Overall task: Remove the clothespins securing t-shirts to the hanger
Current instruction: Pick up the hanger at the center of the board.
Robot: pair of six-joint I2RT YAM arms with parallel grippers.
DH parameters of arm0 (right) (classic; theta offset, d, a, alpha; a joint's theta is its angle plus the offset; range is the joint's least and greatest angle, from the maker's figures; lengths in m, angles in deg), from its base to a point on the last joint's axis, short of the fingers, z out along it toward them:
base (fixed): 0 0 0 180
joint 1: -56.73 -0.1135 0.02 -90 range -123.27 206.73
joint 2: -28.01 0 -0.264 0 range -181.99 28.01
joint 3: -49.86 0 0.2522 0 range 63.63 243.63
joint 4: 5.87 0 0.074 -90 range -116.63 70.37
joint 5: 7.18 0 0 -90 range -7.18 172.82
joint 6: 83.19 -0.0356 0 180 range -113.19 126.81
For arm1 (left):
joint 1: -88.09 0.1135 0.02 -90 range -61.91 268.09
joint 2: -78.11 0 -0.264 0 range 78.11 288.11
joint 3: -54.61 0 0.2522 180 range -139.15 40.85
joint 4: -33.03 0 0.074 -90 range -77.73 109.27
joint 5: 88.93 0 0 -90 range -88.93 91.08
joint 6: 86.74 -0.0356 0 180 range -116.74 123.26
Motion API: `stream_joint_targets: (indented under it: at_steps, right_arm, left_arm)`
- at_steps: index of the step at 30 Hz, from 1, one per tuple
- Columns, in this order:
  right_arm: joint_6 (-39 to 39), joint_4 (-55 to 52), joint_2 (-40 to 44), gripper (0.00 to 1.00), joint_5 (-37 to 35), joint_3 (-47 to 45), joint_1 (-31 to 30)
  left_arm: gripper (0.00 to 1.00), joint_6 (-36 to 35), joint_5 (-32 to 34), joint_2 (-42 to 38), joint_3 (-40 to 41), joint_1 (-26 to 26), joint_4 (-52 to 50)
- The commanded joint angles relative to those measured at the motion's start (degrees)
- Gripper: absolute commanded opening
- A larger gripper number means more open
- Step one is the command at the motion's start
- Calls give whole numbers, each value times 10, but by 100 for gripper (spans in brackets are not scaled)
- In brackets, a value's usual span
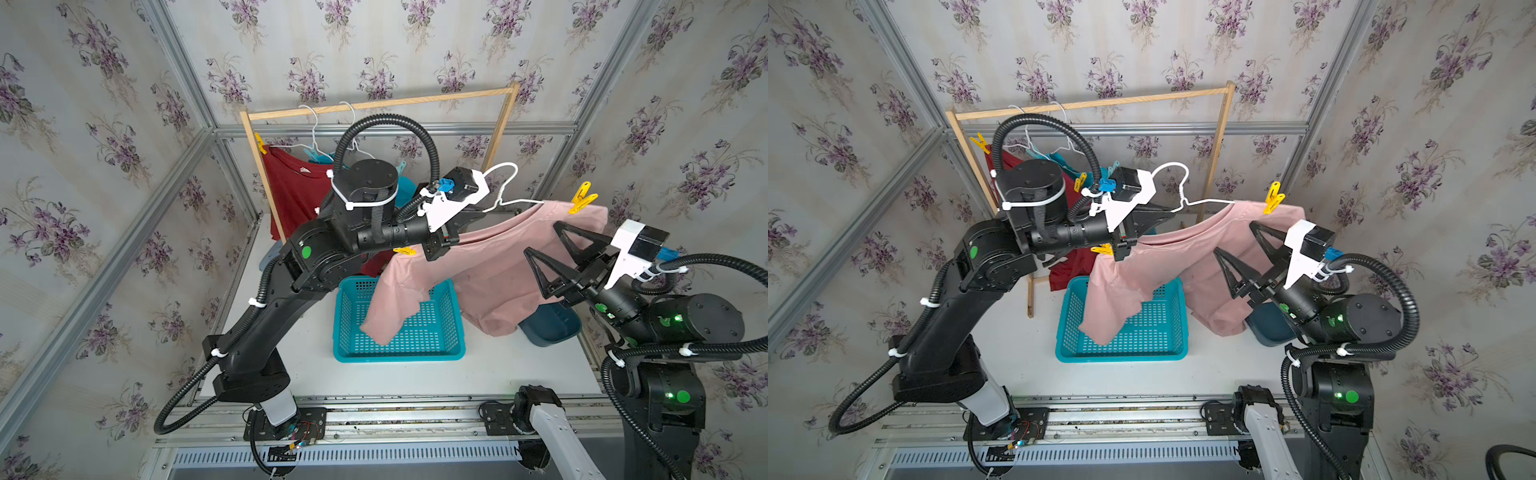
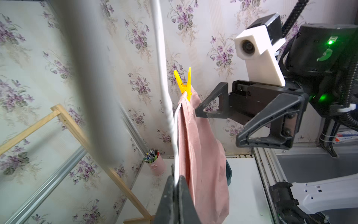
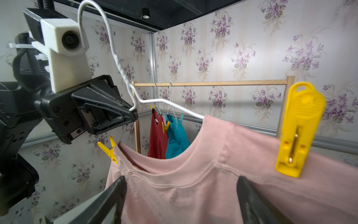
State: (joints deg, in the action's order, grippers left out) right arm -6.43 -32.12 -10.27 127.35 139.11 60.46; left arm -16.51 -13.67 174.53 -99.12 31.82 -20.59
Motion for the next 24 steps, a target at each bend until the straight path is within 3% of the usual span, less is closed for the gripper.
stream_joint_targets:
  at_steps: [1,12,24]
  right_arm:
    - [-22,30,-12,88,23,23,-7]
    - [-59,74,-48,89,56,95,-24]
    - [-59,82,-57,89,53,44,-25]
  left_arm:
    - [0,25,21,-24,0,0,47]
    - [0,31,99,-53,-55,1,111]
    - [0,-10,165,-110,-57,1,133]
